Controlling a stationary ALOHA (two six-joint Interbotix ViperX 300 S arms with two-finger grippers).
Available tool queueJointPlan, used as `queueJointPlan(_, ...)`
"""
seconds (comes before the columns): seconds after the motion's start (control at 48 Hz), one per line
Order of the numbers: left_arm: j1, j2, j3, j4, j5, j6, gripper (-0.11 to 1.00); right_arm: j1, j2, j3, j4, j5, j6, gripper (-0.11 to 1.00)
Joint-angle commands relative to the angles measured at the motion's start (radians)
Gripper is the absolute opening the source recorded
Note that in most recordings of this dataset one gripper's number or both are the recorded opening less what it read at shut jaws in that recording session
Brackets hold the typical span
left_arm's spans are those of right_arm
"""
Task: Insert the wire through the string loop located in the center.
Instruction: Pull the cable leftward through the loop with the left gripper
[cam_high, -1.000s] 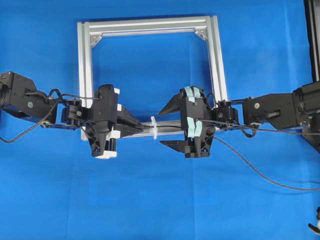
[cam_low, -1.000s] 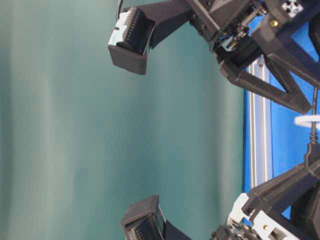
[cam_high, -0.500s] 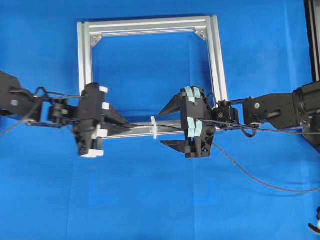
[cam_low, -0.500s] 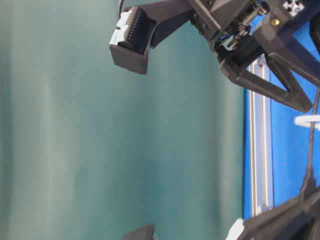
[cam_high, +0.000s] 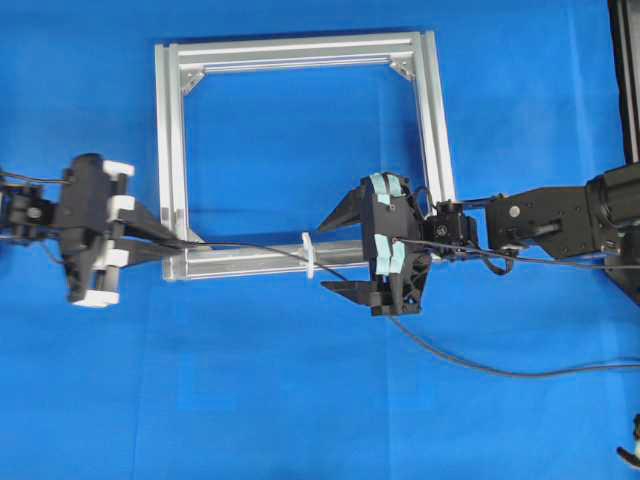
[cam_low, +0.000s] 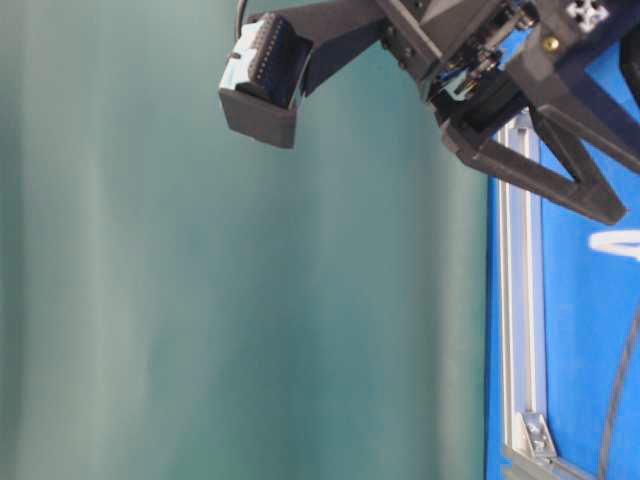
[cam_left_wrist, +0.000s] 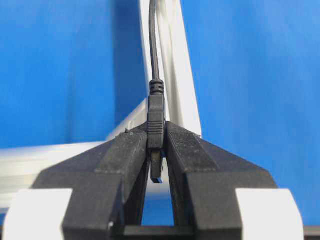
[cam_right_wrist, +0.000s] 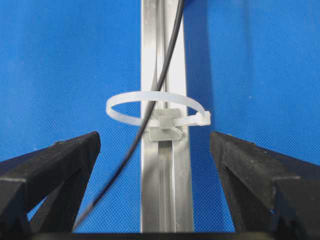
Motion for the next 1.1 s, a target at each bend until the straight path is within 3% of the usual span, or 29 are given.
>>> queueJointPlan(0.0,-0.003,-0.063,0.035,0.002,0.025,0.0,0.07,0.003,-0.02,-0.009,0.0,-0.005,0.0,0.93)
queueJointPlan(0.208,-0.012,-0.143,0.069,0.002,0.095,0.002,0.07,0.002,-0.02,-0.009,-0.002,-0.003,0.0,0.93)
queueJointPlan(0.438,-0.012,-0.141,0.054,0.002,0.196,0.002,0.07,0.002,-0.02,-0.009,-0.003,-0.005,-0.002,0.93)
queueJointPlan(1.021,-0.012,-0.124,0.031,0.002,0.201,0.0,0.08,0.003,-0.02,-0.012,-0.003,-0.003,-0.002,0.93)
queueJointPlan(1.084,-0.012,-0.124,0.032,0.0,0.202,0.0,0.15,0.003,-0.02,-0.012,-0.003,-0.003,-0.002,0.93)
